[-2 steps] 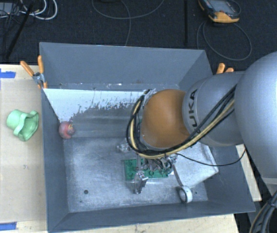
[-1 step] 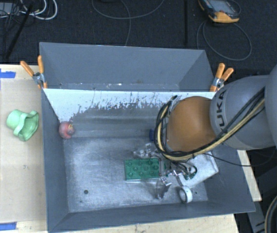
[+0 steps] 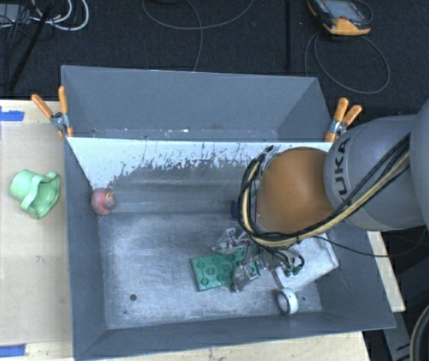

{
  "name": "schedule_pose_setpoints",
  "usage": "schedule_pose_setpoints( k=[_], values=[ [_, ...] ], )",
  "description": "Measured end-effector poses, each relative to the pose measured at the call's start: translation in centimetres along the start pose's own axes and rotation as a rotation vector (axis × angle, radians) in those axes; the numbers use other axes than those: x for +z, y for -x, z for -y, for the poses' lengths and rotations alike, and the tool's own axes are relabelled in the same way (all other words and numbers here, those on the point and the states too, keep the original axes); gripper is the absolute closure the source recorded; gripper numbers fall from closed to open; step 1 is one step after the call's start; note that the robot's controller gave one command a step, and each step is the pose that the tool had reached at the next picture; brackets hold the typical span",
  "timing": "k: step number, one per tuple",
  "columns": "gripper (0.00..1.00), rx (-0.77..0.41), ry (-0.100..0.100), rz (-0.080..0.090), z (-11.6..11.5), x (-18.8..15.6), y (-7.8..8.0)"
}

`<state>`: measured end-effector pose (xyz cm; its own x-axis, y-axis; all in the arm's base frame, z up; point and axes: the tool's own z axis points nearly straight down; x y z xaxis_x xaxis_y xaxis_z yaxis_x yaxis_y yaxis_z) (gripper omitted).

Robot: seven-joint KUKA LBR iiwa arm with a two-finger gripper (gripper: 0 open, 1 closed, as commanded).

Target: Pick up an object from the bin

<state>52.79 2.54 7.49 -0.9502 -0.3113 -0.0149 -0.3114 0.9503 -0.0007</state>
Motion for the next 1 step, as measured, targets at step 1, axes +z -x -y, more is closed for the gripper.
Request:
schedule_pose_setpoints(
  k=[1],
  values=[
    [1.00, 0.081, -0.002, -0.007, 0.37, -16.02, 0.87]
  ],
)
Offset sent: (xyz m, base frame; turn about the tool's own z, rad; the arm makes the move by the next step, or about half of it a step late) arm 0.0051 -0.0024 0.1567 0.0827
